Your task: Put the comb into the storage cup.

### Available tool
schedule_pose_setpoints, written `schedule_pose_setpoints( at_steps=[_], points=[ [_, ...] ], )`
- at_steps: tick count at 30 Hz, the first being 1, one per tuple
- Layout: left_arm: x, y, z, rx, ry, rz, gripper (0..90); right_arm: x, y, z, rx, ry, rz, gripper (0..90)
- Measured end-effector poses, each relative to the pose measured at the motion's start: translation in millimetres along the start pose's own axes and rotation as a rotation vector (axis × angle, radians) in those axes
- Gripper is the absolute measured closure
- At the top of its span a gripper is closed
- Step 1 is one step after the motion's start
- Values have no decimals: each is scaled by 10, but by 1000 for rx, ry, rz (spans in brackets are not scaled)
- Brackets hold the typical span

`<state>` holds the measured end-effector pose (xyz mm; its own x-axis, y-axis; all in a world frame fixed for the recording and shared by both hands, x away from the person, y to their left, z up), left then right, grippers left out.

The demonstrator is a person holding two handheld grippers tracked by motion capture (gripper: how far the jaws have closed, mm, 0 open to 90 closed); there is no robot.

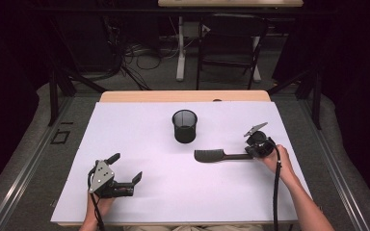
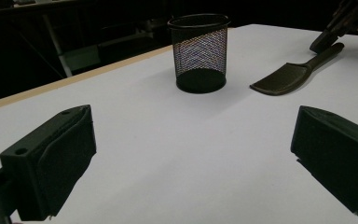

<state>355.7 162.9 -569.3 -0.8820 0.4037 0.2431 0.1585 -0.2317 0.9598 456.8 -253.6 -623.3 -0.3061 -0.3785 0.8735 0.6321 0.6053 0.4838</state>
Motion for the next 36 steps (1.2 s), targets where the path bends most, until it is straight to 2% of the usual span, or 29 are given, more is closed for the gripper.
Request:
schedule_pose_setpoints(
  at_steps=[8,10,11,23,28,29,36],
  points=[
    [0,-2,-1,-1,0,2,0,34,-49,76,-13,33,-7,900],
    [1,0,-3,-2,1,0,0,42,-69,114,-29,45,-9,900],
    [0,-1,-6,-1,-1,1,0,42,-82,135,-15,51,-9,900],
    [1,-1,-5,-2,-2,1,0,34,-88,222,-7,69,5,900],
    [1,-1,-14,0,-5,2,0,54,-114,228,-13,67,40,900],
    [1,0,-13,0,-5,1,0,36,-96,232,-11,70,14,900],
    [2,0,-17,0,-7,1,0,45,-113,261,-16,87,32,900]
  ],
)
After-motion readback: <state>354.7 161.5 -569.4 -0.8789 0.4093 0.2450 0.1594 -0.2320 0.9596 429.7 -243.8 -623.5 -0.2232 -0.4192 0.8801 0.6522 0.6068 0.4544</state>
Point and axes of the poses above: each handheld gripper's, and its own axes: x roughly backward along the jaws, y roughly out of its top, z roughly to its left, the point moved 10 cm from there along -x, roughly forward along the jaws, and after that the axes turned 13 degrees about y, right-handed, at the moved point
